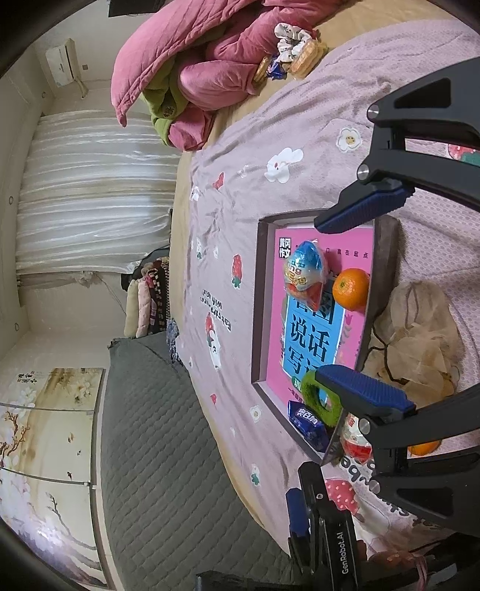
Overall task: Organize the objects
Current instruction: 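Withdraw both open tools from the tray back over the bedspread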
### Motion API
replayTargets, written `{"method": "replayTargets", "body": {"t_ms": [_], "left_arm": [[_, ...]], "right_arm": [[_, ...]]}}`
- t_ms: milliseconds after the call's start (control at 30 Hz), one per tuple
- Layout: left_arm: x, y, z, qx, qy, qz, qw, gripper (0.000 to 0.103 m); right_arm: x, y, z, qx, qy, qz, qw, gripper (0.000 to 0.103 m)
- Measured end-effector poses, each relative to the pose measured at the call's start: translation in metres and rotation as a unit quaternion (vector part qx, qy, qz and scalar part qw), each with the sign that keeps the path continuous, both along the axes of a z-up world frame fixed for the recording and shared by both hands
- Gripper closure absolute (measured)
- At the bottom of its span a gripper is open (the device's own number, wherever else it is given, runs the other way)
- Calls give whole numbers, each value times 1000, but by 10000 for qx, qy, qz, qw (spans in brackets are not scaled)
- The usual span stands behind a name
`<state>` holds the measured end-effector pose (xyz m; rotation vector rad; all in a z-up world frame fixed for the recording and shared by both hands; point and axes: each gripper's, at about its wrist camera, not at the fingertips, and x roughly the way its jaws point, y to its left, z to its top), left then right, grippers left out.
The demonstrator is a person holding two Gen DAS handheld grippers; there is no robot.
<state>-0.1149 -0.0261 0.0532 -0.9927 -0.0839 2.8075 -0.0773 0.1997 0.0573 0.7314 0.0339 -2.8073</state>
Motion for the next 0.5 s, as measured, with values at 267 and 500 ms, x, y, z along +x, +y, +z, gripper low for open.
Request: {"method": "replayTargets", "body": {"t_ms": [267,500], "left_arm": [[6,-1,-5,-34,-94,-127,9999,35],[9,-3,-6,11,-139,-148,9998,35]], "right_arm": [[5,-3,-4,115,-63,104,9999,30],[11,-6,-8,54,-176,242,9995,30]]}}
